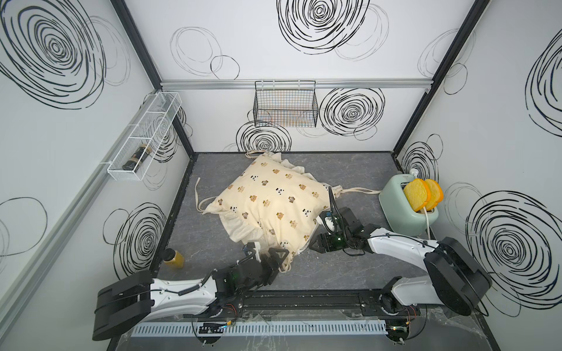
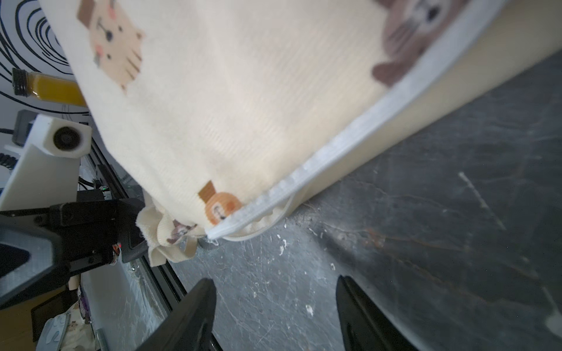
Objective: Zip up pillowcases
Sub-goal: Adjust the pillowcase at the center of the board, then zip the zipper on the pillowcase.
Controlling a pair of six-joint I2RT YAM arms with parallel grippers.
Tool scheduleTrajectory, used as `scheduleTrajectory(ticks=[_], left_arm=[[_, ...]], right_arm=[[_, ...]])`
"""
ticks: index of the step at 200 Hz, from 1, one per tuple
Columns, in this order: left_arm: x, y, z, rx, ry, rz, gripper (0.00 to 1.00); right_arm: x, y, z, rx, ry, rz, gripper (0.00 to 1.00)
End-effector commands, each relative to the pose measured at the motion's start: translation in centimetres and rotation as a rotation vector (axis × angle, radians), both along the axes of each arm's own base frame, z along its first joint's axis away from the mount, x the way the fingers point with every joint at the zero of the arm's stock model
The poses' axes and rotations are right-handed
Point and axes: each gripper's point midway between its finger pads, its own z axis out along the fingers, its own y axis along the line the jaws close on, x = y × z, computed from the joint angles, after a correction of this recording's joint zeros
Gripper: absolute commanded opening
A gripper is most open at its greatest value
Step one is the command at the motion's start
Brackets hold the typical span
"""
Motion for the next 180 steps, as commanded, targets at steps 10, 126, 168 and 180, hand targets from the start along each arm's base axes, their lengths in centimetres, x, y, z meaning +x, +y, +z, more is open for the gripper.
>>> scheduleTrajectory(ticks=[10,126,168,180], left_arm=[[-0.4,1.3,-2.5,0.007,0.082,0.088,0.96],[2.0,-2.9,-3.8,-0.099,0.132,0.120,0.42],[2.0,-1.9,-3.9,-0.088,0.126,0.138,0.25],[2.1,-1.9,-3.6,-0.097,0.116,0.137,0.19]], right_arm=[[0.8,0.4,0.9,0.019,-0.030,-0.009,0.67],[-1.0,-0.9,0.6,0.022,-0.015,-0.018,0.67],[-3.0,0.4,1.1,0.150,0.059,0.010,0.66],[-3.9,1.2,1.3,0.193,0.078,0.031,0.64]])
